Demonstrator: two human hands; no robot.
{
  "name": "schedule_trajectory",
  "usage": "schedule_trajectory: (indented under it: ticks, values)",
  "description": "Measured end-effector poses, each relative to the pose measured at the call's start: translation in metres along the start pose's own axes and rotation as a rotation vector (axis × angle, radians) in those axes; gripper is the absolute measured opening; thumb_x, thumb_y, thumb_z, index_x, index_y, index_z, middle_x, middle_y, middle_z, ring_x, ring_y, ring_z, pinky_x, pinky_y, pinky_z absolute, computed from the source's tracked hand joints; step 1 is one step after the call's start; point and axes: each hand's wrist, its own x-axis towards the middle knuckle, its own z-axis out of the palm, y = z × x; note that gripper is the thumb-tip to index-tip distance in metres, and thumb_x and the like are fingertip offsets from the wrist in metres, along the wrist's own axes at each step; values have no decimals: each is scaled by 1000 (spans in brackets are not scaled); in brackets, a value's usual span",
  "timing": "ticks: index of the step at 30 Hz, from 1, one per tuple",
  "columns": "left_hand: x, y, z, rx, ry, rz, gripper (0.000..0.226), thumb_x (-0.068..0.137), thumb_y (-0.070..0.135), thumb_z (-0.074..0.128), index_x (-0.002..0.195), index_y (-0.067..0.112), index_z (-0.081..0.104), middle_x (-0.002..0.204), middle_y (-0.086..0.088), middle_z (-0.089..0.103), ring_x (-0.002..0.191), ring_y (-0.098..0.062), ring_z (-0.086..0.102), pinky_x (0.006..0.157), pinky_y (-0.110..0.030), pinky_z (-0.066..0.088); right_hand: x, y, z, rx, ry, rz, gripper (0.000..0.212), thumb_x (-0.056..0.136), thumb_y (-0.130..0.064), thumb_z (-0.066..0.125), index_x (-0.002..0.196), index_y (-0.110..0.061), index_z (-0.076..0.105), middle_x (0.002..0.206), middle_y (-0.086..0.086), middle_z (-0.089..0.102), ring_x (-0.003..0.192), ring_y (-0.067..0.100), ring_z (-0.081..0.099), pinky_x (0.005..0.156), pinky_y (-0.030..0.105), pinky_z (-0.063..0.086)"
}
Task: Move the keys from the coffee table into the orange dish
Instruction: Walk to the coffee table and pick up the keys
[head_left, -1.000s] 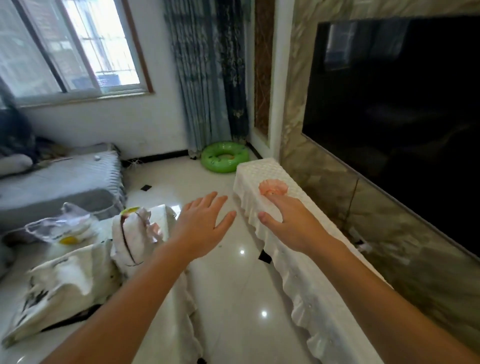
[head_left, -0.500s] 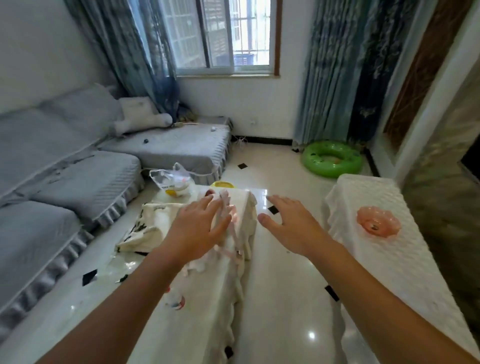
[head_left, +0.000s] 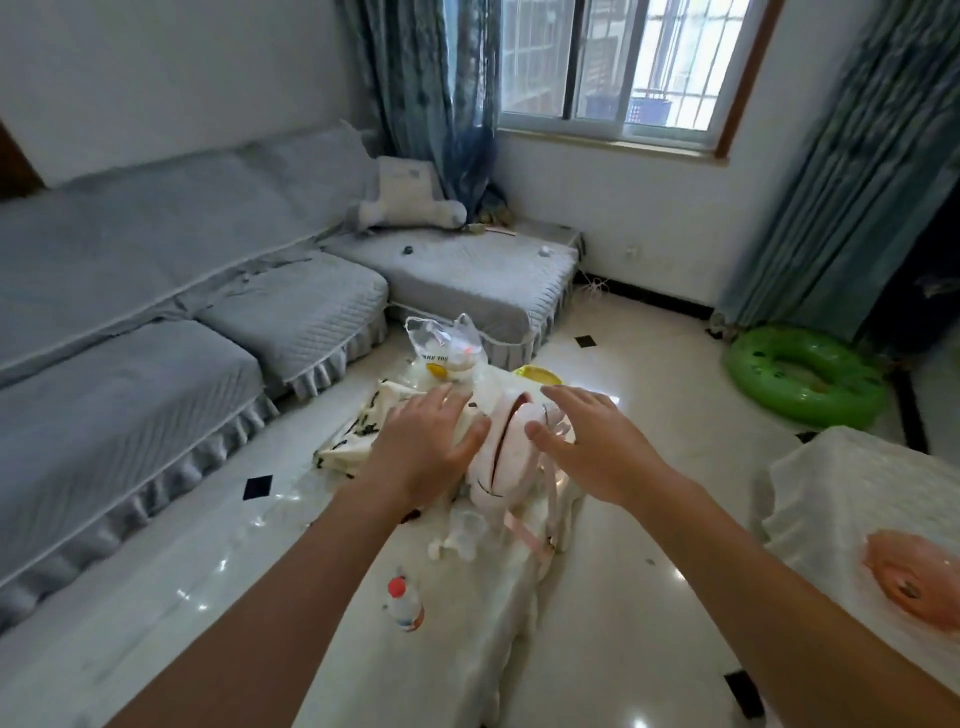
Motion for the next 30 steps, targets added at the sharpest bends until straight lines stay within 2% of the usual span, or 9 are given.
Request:
schedule_trajectory:
  ticks: [6,9,12,19,26,30]
  values:
    - [36,-45,-9,8,27,-48,67,91,61,21,143,24,41,150,-2,42,136,-23,38,109,-43,30,74,-18,21,-6,-23,-76,70,87,-67,37,146,-29,33,151,-8,36,140,15,24,106,41,31]
    - [41,-78,-11,18,38,-122,61,94,58,25,142,25,41,150,-2,42,136,-21,38,107,-41,28,107,-32,45,-2,-87,-133,68,88,-66,37,146,-31,31,152,-8,34,139,15,23,103,40,31]
    - [44,-110,-10,53,32,-221,58,97,55,29,144,24,39,152,-4,39,138,-21,35,109,-40,26,142,-46,71,10,-172,-192,71,87,-68,34,147,-31,30,153,-9,32,140,13,21,104,38,30]
    - [59,-154,2,91,15,-468,61,96,58,24,144,23,39,153,-5,37,140,-22,33,112,-42,26,223,-65,124,32,-313,-393,72,87,-71,31,146,-31,30,153,-7,34,141,18,25,107,42,30]
    - [77,-162,28,93,-5,-757,65,95,60,18,144,23,38,153,-4,37,136,-22,37,107,-40,29,302,-64,163,79,-492,-590,68,89,-66,33,146,-29,32,153,-6,34,141,16,25,108,39,27]
    - [62,-160,43,93,-29,-906,61,96,59,23,143,24,39,152,-3,39,134,-22,40,108,-40,31,318,-72,194,121,-627,-653,69,88,-66,32,145,-28,34,152,-5,35,140,17,25,108,40,26]
